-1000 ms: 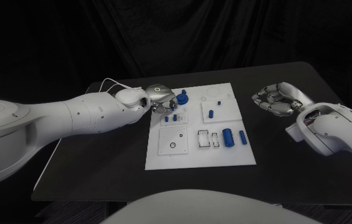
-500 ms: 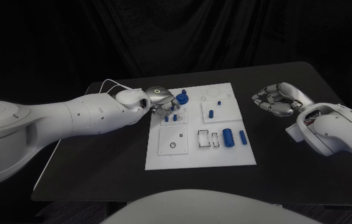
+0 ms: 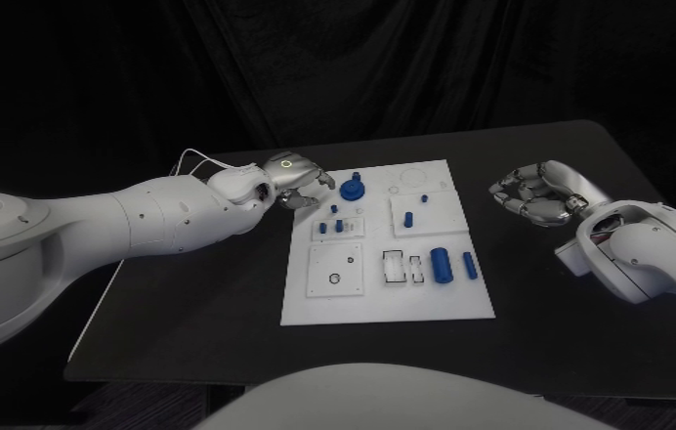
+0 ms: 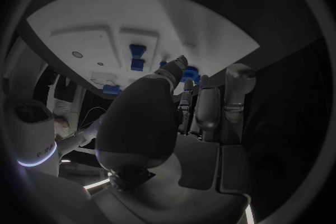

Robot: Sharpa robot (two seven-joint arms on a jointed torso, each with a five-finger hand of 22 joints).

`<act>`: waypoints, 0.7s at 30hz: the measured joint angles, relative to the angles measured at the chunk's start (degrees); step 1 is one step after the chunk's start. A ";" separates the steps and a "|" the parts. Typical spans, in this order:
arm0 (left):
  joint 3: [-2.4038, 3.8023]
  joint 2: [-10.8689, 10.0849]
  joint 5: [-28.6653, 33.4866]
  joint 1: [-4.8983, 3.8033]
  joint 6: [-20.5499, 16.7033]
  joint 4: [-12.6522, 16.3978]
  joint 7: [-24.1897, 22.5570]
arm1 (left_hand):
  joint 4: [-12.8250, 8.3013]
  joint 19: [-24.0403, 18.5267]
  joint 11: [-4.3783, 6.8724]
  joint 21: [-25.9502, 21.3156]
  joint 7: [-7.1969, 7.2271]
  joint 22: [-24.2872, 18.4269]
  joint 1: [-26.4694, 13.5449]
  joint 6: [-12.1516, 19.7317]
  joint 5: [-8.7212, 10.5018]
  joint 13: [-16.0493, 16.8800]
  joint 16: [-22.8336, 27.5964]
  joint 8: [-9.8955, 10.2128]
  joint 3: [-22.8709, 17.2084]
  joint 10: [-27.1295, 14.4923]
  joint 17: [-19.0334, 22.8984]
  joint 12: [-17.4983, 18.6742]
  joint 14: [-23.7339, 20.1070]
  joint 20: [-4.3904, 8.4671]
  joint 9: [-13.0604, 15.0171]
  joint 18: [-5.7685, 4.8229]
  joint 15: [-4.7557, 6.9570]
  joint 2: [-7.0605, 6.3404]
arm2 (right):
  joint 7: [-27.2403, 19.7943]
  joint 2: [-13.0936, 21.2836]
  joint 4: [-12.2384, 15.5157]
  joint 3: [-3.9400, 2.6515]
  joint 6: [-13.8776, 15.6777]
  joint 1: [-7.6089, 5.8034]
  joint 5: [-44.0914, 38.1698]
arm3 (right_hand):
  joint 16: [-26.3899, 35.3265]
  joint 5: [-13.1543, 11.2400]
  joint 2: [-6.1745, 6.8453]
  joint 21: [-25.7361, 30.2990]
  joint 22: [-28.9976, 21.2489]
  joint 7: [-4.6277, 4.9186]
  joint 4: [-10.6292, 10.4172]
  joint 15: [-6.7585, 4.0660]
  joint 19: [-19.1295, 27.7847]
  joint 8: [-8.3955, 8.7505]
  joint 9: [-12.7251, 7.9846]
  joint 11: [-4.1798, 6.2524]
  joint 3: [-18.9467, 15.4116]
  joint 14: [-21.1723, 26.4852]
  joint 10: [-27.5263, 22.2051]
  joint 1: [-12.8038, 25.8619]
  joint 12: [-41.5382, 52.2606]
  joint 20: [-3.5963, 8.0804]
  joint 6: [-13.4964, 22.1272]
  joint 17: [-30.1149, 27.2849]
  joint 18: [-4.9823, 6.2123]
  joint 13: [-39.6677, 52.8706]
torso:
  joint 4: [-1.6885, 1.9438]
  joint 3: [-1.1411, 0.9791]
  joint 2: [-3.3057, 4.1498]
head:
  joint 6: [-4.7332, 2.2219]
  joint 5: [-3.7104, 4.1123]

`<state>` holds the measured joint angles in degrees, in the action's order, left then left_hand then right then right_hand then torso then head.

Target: Assemble the parts on the task board

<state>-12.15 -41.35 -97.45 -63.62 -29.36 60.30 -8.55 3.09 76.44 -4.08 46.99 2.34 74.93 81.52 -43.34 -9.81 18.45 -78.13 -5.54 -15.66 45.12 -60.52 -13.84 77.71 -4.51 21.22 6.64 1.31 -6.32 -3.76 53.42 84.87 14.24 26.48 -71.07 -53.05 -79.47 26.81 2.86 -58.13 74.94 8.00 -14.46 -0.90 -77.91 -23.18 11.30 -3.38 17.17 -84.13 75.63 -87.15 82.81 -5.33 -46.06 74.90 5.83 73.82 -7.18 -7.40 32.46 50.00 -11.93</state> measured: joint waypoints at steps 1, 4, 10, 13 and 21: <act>0.00 -0.28 0.00 0.00 -0.68 -0.24 0.05 | 0.00 0.32 0.39 0.49 -0.10 0.00 0.12 -0.52 0.00 0.21 -0.14 -0.30 0.00 0.13 -0.02 -0.54 0.00 0.10 0.11 0.00 0.00 0.12 | 0.01 0.06 0.01 0.00 -0.02 0.00 0.00 | 0.00 0.00 0.00 0.00 0.00 0.00 0.00 0.00 0.00 0.00 0.00 0.00 0.00 0.00 0.00 0.00 0.00 0.00 0.00 0.00 0.00 -0.02 | 0.00 0.00 0.00 | 0.00 -0.08; 0.00 -1.15 0.00 0.00 -3.13 -1.07 0.10 | 0.00 0.89 1.30 2.57 -0.66 0.00 0.14 -2.35 -0.20 1.07 0.40 -1.33 0.00 0.88 1.48 -2.83 -0.37 0.30 0.41 0.00 0.37 0.14 | 0.01 0.35 0.04 0.00 -0.03 0.00 0.00 | 0.00 0.00 0.00 0.10 0.00 0.00 0.00 0.00 0.00 -0.08 0.00 0.00 0.00 0.00 0.00 0.00 0.00 0.00 0.00 0.00 0.00 -0.15 | 0.01 0.02 0.00 | 0.00 -0.56; 0.00 -3.86 0.36 0.00 -8.18 -0.84 0.21 | 0.99 -3.30 2.21 -4.65 -0.73 -0.01 -0.48 -2.77 0.30 2.82 5.05 -1.33 -0.30 -2.08 9.45 -6.38 -5.95 0.25 0.42 0.58 0.61 -0.10 | -0.04 1.03 0.03 0.07 0.17 -0.42 0.01 | 0.27 0.00 0.65 0.44 -0.01 -0.08 0.42 0.00 0.00 -0.51 0.00 0.14 0.22 0.00 -0.77 -0.65 -0.45 0.00 -0.08 0.00 0.00 -1.02 | 0.08 0.11 -0.01 | 0.00 -2.19; 0.00 -6.02 3.86 0.00 -9.60 1.98 0.13 | 1.36 -8.31 0.94 -14.38 -2.69 -0.01 0.11 -3.35 -0.71 4.21 13.45 -2.46 -0.41 -4.61 23.23 -9.44 -15.36 -0.64 0.70 1.83 -0.32 0.03 | -0.05 0.88 -0.09 0.08 0.20 -1.80 0.03 | 0.47 0.00 1.00 0.44 -0.01 -0.29 0.84 0.00 0.00 -0.91 0.00 0.31 0.28 0.00 -2.59 -1.00 -1.59 0.00 -0.53 0.00 0.00 -2.77 | 0.15 0.20 -0.08 | 0.00 -3.13; 0.00 -10.58 28.90 0.00 -7.34 13.03 -7.51 | 2.39 -20.02 -2.56 -27.63 -7.49 -0.01 1.20 -4.78 -5.94 7.10 23.86 -5.46 -0.65 -7.29 31.09 -16.53 -27.85 -3.19 1.98 2.68 -4.10 2.20 | 0.19 -2.15 -0.28 -0.03 -0.25 -5.89 -2.36 | 2.06 0.00 1.97 1.90 -0.01 -1.12 2.23 -0.27 0.94 -3.67 0.95 0.91 1.11 0.27 -11.65 -1.51 -9.22 0.53 -3.18 0.00 0.00 -13.90 | 0.76 0.67 -0.30 | -0.02 -4.72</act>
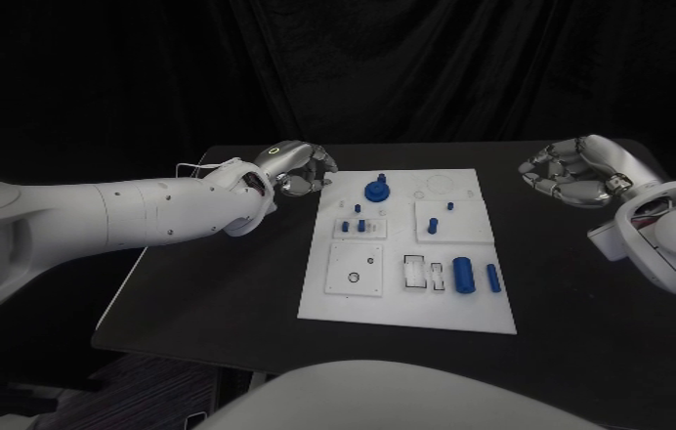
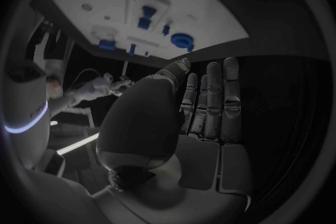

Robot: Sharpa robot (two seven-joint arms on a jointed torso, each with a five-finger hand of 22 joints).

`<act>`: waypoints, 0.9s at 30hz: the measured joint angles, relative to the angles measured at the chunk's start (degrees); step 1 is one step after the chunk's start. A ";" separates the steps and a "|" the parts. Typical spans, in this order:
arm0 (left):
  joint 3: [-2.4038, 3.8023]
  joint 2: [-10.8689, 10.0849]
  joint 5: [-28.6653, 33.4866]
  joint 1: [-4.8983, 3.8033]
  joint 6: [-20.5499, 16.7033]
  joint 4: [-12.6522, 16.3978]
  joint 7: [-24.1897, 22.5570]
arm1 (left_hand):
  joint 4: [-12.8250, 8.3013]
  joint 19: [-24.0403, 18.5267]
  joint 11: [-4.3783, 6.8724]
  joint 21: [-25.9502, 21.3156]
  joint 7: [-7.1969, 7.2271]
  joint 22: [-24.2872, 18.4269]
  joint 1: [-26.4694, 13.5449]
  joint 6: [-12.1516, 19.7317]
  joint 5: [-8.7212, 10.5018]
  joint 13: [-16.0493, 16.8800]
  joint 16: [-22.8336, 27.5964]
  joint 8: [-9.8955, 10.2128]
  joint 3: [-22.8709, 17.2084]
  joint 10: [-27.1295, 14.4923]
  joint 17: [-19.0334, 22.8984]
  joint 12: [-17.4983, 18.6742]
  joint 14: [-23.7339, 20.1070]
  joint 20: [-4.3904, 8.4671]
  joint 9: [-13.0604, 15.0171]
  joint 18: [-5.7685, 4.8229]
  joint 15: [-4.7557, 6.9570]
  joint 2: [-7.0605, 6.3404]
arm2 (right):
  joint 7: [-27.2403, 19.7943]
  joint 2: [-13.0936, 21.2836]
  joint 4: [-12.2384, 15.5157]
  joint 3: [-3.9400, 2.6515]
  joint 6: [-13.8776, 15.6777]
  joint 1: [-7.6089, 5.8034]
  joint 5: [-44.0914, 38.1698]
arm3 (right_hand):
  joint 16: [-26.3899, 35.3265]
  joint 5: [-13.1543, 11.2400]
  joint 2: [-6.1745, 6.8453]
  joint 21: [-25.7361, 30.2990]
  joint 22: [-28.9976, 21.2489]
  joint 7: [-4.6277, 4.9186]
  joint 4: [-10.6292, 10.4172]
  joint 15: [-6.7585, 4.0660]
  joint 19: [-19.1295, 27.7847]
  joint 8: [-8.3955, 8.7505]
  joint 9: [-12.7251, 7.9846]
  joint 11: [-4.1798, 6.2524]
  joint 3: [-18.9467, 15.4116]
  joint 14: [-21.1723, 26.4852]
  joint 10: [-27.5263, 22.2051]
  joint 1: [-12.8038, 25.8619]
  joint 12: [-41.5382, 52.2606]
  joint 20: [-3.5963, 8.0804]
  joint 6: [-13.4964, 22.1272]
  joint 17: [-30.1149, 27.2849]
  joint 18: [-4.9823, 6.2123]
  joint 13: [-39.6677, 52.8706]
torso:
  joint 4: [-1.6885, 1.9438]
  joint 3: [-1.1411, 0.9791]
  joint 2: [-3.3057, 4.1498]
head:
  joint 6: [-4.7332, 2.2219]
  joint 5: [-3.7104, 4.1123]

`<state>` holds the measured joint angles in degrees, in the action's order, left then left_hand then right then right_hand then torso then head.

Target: Assemble the parts on the task board

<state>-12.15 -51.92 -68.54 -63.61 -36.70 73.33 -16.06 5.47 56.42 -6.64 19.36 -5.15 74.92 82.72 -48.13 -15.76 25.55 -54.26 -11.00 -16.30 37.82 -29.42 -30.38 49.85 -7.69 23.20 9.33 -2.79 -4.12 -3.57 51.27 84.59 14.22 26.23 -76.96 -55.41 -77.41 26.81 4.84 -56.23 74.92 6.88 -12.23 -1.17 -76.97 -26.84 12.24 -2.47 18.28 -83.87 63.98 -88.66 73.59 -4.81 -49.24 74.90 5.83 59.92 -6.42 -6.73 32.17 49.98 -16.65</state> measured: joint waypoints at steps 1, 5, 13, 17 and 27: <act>0.00 -0.54 3.85 0.00 1.12 1.44 -1.66 | -0.01 -1.35 -0.22 -0.66 -1.09 0.00 0.69 -0.19 -0.49 0.36 0.87 -0.43 -0.01 -0.21 0.39 -0.86 -1.49 -0.22 0.19 0.00 -0.39 0.77 | 0.10 -0.48 -0.03 0.00 -0.15 -0.33 -0.63 | 0.38 2.02 0.50 0.32 0.00 0.05 0.50 -0.22 0.22 -0.87 0.49 -0.02 0.50 0.22 -2.58 -0.48 -2.06 0.22 -0.83 0.00 0.00 -2.54 | 0.13 0.12 0.00 | 0.00 -0.23; -0.03 -3.02 20.83 0.00 8.46 8.21 -9.42 | 0.11 -11.06 -1.91 -4.48 -3.29 0.00 1.54 2.91 -1.05 1.63 4.88 -2.21 0.46 -4.61 2.13 -4.29 -10.40 -1.55 0.94 -2.33 -3.78 4.22 | 1.06 -2.57 -0.21 -0.03 -1.65 -1.59 -4.29 | 2.36 8.67 2.55 3.22 -0.01 0.34 2.28 -0.12 2.26 -4.32 2.85 -0.28 2.80 1.68 -17.38 -0.88 -13.73 0.22 -0.64 0.00 0.97 -16.20 | 0.54 0.54 0.03 | 0.00 -0.70; -0.02 -4.78 51.63 0.00 21.84 14.50 -19.06 | 6.19 -21.47 -4.60 -13.10 -2.52 -3.19 -2.02 8.35 -5.60 0.50 12.15 -4.94 5.08 -9.44 7.66 -7.28 -20.67 -3.21 0.42 -3.66 -7.26 7.57 | 4.84 -5.00 -1.66 -0.02 -8.36 -2.48 -14.04 | 10.86 5.84 2.23 11.40 -0.01 1.61 3.13 1.60 8.42 -6.41 4.89 -1.94 3.78 8.35 -26.04 0.48 -21.64 -1.06 3.14 -7.36 1.79 -22.37 | 1.92 1.72 0.15 | 0.01 0.46; -0.01 -4.09 60.61 0.06 26.33 14.39 -20.60 | 9.42 -25.20 -4.89 -15.85 -3.13 -7.56 -2.69 10.24 -6.49 -2.37 16.37 -5.42 7.36 -13.05 11.38 -6.51 -25.04 -3.83 -1.20 -3.65 -8.00 8.23 | 6.21 -5.39 -2.36 -0.02 -12.30 -2.41 -18.61 | 11.08 1.66 1.40 11.38 -0.01 1.78 2.77 2.15 8.82 -6.42 5.07 -2.87 2.61 8.90 -27.18 2.31 -24.26 -1.62 5.39 -8.66 1.78 -25.20 | 2.72 2.40 0.33 | 0.02 1.72; -0.05 -3.91 68.90 3.02 33.54 14.10 -22.12 | 11.02 -39.16 -1.85 -15.86 -3.10 -26.15 -3.32 13.47 -8.59 -14.07 32.21 -2.51 14.86 -22.19 23.77 -1.23 -38.40 -5.12 -8.52 -3.11 -7.60 10.17 | 6.76 -5.08 -2.67 0.02 -15.44 -0.54 -25.75 | 10.82 -4.55 1.71 10.71 -0.01 1.95 1.47 3.19 7.97 1.15 1.31 -4.18 3.40 9.51 -29.92 3.56 -34.18 -2.47 7.70 -10.97 1.78 -33.58 | 5.06 4.42 1.15 | 0.04 7.59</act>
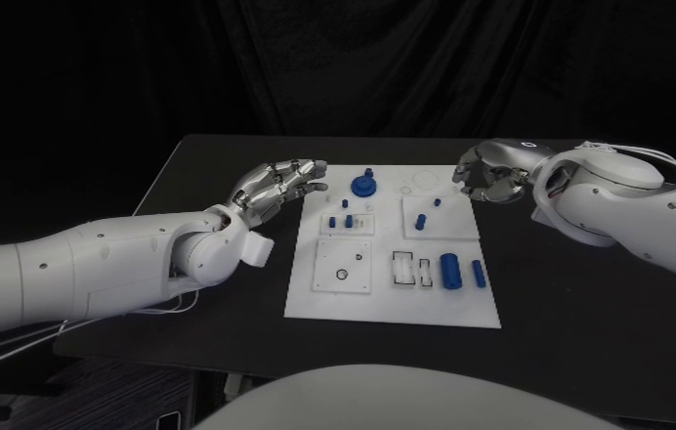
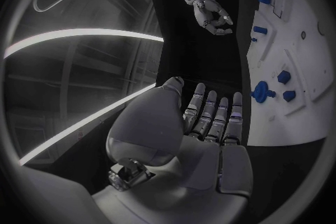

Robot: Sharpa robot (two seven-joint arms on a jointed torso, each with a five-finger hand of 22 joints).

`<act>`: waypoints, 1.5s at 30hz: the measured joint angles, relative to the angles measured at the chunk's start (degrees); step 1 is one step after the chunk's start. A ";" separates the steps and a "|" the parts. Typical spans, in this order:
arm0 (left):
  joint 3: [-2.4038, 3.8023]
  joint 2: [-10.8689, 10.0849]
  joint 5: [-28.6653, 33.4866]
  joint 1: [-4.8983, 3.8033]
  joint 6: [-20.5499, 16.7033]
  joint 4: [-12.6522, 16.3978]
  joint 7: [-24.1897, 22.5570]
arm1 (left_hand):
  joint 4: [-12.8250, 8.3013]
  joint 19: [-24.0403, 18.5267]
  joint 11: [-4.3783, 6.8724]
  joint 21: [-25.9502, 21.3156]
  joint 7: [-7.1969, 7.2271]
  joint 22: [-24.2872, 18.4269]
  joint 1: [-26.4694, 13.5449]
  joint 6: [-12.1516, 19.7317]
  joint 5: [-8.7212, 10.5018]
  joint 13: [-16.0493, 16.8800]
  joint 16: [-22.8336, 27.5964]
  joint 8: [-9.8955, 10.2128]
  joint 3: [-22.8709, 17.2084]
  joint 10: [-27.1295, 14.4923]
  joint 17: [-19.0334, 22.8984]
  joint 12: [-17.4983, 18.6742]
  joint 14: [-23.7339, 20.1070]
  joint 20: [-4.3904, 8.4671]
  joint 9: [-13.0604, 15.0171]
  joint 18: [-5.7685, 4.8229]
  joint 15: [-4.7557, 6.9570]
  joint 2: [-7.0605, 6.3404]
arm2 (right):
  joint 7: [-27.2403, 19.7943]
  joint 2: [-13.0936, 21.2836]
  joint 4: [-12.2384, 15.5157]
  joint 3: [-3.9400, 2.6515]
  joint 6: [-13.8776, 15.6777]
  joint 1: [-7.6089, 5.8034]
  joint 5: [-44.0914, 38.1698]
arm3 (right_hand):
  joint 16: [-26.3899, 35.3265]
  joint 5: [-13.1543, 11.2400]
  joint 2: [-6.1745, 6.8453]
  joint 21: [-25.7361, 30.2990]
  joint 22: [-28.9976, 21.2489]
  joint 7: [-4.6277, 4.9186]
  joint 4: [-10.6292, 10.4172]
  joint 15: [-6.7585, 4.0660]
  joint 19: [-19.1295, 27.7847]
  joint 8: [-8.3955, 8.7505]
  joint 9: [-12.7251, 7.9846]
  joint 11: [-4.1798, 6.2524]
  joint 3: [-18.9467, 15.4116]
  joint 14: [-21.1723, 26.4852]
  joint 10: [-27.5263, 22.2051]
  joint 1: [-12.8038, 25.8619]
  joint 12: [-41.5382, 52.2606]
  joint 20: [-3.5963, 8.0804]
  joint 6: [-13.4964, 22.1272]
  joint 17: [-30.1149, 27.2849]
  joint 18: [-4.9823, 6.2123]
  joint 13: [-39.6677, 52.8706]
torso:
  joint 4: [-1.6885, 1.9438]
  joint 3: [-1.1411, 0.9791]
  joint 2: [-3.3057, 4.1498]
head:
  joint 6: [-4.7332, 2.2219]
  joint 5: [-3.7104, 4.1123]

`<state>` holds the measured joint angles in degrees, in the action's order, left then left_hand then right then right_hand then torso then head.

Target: Assemble the parts on the task board

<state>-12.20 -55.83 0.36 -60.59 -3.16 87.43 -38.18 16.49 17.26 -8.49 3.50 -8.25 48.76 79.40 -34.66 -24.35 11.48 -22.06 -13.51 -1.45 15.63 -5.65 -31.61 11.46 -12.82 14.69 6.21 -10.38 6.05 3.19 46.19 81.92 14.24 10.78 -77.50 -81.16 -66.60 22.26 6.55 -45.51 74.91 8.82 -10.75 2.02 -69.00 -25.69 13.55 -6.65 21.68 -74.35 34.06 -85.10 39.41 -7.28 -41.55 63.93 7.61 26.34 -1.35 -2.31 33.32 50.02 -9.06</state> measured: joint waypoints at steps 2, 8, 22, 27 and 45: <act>0.00 -0.04 0.62 0.30 0.97 0.13 -0.12 | -0.06 -2.21 0.76 -0.23 0.06 -5.25 0.52 0.06 0.00 -1.77 2.30 0.12 1.21 -0.76 1.53 0.43 -1.49 -0.37 -0.98 0.00 -0.11 0.52 | -0.11 0.13 0.01 -0.07 -0.03 0.33 -0.71 | 0.00 -0.60 0.06 0.14 0.00 0.00 0.02 0.00 0.10 0.73 -0.37 0.00 0.02 0.00 0.00 -0.06 -0.85 -0.09 0.00 -0.38 0.00 -0.88 | 0.44 0.40 0.21 | 0.01 1.01; 0.03 -0.70 1.69 0.86 3.02 1.12 -0.35 | -0.23 -6.40 3.49 -0.67 1.52 -16.54 1.47 0.69 -0.47 -6.60 7.29 1.91 4.89 -3.91 3.45 4.82 -4.87 -0.65 -3.51 -0.01 -0.32 1.47 | -0.47 0.00 -0.69 -0.02 0.11 1.74 -2.63 | -0.19 -1.96 0.41 0.32 0.00 -0.42 0.37 0.27 -0.11 3.42 -1.68 -0.57 0.11 0.32 0.09 -0.38 -3.45 -0.52 -0.02 -1.40 0.00 -3.67 | 1.36 1.52 0.81 | -0.02 2.92; 0.06 -2.25 1.43 1.04 5.42 2.80 -0.55 | -1.41 -14.59 5.42 -2.00 4.97 -34.81 2.63 6.42 -0.56 -8.78 15.36 7.30 9.97 -7.06 4.42 10.40 -9.44 0.58 -7.90 0.91 2.42 3.24 | -1.29 -3.00 -5.25 -0.03 1.33 5.14 -5.35 | -0.19 -2.31 1.23 0.59 0.04 -1.04 2.03 0.23 -0.31 8.21 -3.85 -1.15 -0.13 0.66 -0.49 -0.92 -7.71 -0.72 0.60 -3.05 0.00 -8.22 | 1.47 2.71 1.68 | -0.02 3.57; 0.06 -2.36 1.18 1.08 5.77 2.84 -0.58 | -2.19 -16.20 5.69 -2.51 5.38 -40.91 2.93 6.83 -0.56 -8.84 16.60 7.69 11.07 -7.34 4.60 11.26 -9.93 1.16 -8.41 1.80 2.91 3.53 | -1.32 -3.88 -6.77 -0.04 1.91 5.80 -5.67 | -0.19 -1.89 1.05 1.82 0.04 -1.98 2.81 0.50 -0.11 9.89 -4.46 -1.45 -0.43 1.34 -0.79 -1.55 -8.82 -0.92 0.68 -4.10 0.00 -9.53 | 1.62 2.82 1.94 | -0.02 3.98; 0.06 -1.64 0.82 1.12 7.20 2.25 -0.64 | -5.27 -14.77 2.35 -2.06 5.50 -36.65 3.99 7.33 -3.97 -8.83 15.89 8.81 11.79 -7.51 4.47 11.66 -9.24 -1.40 -9.09 1.78 0.61 5.04 | -2.38 -6.12 -10.28 -0.19 6.14 7.48 -6.05 | 1.78 -0.94 0.38 4.03 0.02 -2.68 3.18 0.70 1.33 11.81 -5.00 -1.79 -0.79 3.38 0.46 -1.46 -8.80 -1.12 0.42 -6.78 0.93 -10.70 | 1.71 2.72 2.40 | -0.03 4.50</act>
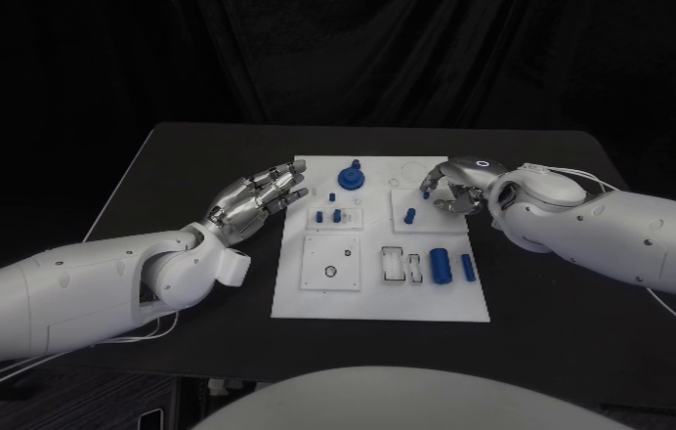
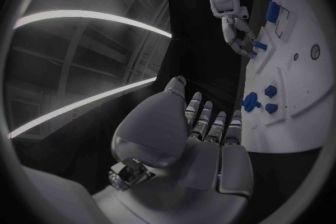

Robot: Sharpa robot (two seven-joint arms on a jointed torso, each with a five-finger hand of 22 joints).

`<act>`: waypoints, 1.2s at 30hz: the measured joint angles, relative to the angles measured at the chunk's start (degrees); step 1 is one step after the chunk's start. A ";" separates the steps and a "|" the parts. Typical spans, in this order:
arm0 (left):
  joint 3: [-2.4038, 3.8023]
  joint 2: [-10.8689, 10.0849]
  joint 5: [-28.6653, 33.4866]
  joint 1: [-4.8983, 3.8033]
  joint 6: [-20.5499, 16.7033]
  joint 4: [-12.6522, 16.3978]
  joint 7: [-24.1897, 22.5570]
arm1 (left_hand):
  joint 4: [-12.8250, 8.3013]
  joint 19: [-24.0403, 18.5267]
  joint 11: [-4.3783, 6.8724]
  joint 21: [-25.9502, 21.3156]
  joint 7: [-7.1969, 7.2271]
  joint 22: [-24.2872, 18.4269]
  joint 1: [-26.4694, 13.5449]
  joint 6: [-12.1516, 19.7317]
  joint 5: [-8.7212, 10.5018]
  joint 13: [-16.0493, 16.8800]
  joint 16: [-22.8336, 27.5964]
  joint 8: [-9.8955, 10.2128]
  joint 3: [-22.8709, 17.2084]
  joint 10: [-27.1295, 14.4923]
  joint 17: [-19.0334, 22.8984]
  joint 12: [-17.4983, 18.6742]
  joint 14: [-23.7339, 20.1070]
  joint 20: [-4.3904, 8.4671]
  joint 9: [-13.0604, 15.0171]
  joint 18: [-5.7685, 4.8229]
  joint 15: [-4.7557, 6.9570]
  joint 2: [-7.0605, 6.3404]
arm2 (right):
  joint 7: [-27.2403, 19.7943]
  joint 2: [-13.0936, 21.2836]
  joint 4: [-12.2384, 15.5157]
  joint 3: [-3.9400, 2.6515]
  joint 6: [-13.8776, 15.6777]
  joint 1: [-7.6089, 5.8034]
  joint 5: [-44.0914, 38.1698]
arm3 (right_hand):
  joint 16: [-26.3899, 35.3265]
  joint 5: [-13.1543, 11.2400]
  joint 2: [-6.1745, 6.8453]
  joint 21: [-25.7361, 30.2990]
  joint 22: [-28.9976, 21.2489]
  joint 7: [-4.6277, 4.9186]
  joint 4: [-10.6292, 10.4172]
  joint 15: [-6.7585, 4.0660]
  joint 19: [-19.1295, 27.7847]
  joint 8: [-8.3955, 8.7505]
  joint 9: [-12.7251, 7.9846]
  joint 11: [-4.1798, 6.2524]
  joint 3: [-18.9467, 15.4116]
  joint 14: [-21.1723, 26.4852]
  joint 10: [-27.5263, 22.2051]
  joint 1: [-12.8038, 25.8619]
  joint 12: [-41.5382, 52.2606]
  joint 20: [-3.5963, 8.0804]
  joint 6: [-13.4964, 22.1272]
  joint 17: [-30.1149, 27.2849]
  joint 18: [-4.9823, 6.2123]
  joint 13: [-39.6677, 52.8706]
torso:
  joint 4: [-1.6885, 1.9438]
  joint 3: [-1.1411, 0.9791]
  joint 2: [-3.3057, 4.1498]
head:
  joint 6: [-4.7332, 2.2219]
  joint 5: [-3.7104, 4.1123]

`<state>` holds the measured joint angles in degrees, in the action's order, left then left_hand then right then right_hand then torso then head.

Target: Assemble the parts on the task board

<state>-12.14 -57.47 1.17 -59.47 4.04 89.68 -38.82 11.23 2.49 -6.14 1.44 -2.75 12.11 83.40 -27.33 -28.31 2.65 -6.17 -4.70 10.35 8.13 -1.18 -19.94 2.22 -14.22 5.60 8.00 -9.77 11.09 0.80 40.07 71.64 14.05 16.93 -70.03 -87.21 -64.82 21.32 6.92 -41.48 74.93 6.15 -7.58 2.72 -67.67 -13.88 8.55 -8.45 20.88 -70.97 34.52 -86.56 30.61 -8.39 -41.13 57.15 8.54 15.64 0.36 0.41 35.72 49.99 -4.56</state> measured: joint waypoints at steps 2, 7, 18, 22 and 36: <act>0.00 0.11 -0.02 0.00 0.16 -0.11 0.00 | -0.26 -0.07 -0.14 0.00 0.00 0.28 0.15 0.00 0.00 0.00 -0.03 0.00 0.05 -0.02 -0.05 0.00 0.05 -0.23 0.00 -0.01 -0.07 0.15 | -0.22 -0.01 -0.12 -0.03 0.51 0.05 -0.02 | 0.00 0.00 -0.01 -0.03 0.00 -0.19 0.00 0.00 0.00 0.30 -0.07 0.15 0.00 0.00 0.42 0.01 0.01 0.00 0.19 0.00 0.00 -0.07 | 0.02 0.00 0.01 | 0.00 -0.05; 0.00 0.28 -0.05 0.02 0.50 -0.48 -0.01 | -0.83 0.34 -0.33 0.00 -0.23 0.44 0.26 -0.23 0.00 0.00 -0.25 0.00 -0.20 0.18 -0.06 -0.22 0.24 -0.64 0.00 0.00 -0.31 0.26 | -0.76 -0.11 -0.38 -0.04 1.63 0.23 -0.05 | -0.33 -0.75 -0.53 -0.33 0.00 0.07 0.00 0.20 -0.31 0.31 0.08 0.30 0.00 -0.20 2.42 0.53 0.67 -0.31 -0.91 -0.45 0.00 -0.49 | 0.10 0.02 -0.07 | 0.00 0.01; 0.00 0.67 -0.09 0.02 0.92 -1.13 -0.03 | -1.54 0.33 -0.73 0.15 -0.32 0.74 0.49 -0.32 -0.27 0.00 -0.47 0.19 -0.59 0.17 -0.10 -0.22 0.38 -1.05 -0.12 -0.01 -0.80 0.49 | -1.35 -0.56 -0.84 -0.07 2.74 0.34 -0.09 | -1.98 -1.39 -1.46 -3.83 -0.01 1.66 0.00 -0.82 -3.22 -3.37 3.73 1.85 0.00 -2.67 11.02 0.68 1.34 0.55 -9.92 0.21 -0.02 -2.13 | 0.16 0.02 -0.22 | 0.00 0.38; 0.00 0.77 -0.10 0.02 1.04 -1.30 -0.04 | -1.76 0.53 -0.94 0.22 -0.53 1.12 0.49 -0.11 -0.27 0.01 -0.70 0.22 -0.82 -0.05 -0.10 -0.22 0.48 -1.26 -0.16 -0.01 -0.89 0.49 | -1.38 -0.86 -1.19 -0.10 2.80 0.42 -0.10 | -1.98 -1.39 -1.69 -3.94 -0.01 1.76 0.16 -0.83 -3.49 -3.65 4.43 2.10 -0.16 -2.69 11.77 0.77 1.34 0.82 -10.57 0.26 -0.01 -2.49 | 0.11 0.02 -0.23 | 0.00 0.26; 0.01 1.08 -0.13 0.07 1.49 -1.85 -0.05 | -2.39 0.95 -1.14 0.22 -0.70 1.57 0.72 0.06 -0.54 0.01 -0.92 0.44 -1.13 -0.25 -0.15 -0.22 0.67 -1.67 -0.30 -0.02 -1.50 0.71 | -1.42 -1.98 -2.82 -0.32 2.91 1.29 -0.10 | -1.98 -1.39 -1.75 -3.94 -0.02 1.96 0.35 -1.03 -3.49 -3.03 4.90 2.10 -0.30 -2.89 12.17 0.84 -0.18 0.82 -9.94 -0.22 -0.02 -3.30 | 0.07 -0.09 -0.18 | 0.00 0.02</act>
<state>-12.14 -56.39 1.05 -59.40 5.54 87.84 -38.87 8.83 3.43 -7.28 1.66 -3.45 13.68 84.12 -27.27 -28.86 2.66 -7.09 -4.26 9.22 7.88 -1.33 -20.16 2.89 -15.89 5.30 7.98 -11.28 11.81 -0.61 38.09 68.82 13.73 19.84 -68.74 -87.30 -66.80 19.93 5.17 -45.42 74.91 8.11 -7.23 1.69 -71.16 -16.91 13.45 -6.35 20.58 -73.86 46.69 -85.72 30.43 -7.58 -51.07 56.93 8.52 12.34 0.43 0.32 35.54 49.99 -4.54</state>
